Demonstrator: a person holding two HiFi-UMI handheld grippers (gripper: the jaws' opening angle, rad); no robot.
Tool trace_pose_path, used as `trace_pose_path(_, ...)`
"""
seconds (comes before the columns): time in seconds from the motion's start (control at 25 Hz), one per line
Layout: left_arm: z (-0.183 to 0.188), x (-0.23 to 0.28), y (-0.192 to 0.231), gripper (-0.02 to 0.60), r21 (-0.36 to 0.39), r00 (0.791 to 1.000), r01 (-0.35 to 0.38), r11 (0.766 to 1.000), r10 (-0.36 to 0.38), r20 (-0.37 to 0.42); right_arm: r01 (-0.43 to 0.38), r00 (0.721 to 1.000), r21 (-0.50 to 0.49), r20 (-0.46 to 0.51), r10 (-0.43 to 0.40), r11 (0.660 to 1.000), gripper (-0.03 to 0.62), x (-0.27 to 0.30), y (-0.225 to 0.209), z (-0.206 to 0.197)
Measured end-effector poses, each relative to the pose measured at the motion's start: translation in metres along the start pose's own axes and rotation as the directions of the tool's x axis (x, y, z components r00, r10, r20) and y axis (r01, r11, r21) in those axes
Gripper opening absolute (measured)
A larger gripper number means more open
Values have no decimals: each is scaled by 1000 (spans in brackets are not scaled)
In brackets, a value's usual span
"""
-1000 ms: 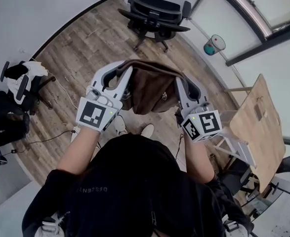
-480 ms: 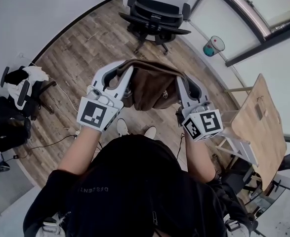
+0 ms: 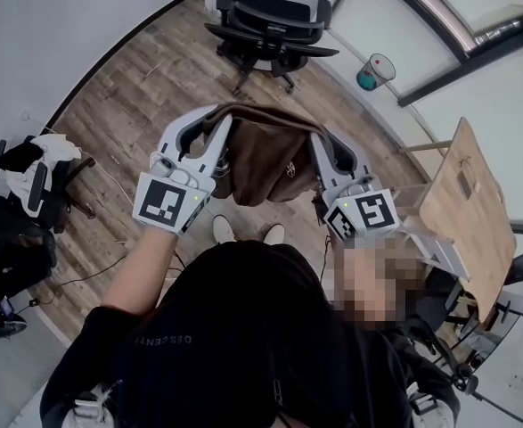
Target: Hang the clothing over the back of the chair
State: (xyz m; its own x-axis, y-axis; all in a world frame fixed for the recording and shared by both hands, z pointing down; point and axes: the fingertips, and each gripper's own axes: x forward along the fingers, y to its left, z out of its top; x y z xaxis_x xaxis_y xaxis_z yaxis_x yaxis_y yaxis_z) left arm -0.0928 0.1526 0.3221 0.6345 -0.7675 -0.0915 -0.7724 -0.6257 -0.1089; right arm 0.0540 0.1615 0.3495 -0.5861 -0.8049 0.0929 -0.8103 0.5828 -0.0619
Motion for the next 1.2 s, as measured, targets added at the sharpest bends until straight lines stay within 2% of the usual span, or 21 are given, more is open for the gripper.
trace_pose_path(0.2, -5, -5, 13, 49, -10, 1000, 19, 1000, -19, 0, 35, 999, 9, -5, -35, 999, 44, 7, 9, -3)
trace_pose_path(0.44, -11, -3, 26, 49, -13, 999, 31, 999, -31, -17, 37, 999, 6, -16, -37, 999, 44, 22, 11, -5)
trace_pose_path(0.76, -17, 25, 41, 49, -12, 999, 19, 1000, -20, -34, 22, 1000, 17, -6, -22, 1000, 44, 45, -13, -5)
trace_pose_path(0.92, -14, 43, 55, 49, 9, 1000, 1, 1000, -1, -16, -3, 1000, 1, -6, 3, 1000, 44, 62, -25, 2)
trace_pose_path(1.2, -11, 84, 65, 48, 29, 1000, -21, 999, 21, -9, -6, 1000, 7, -1, 6, 1000, 44, 84, -64, 12)
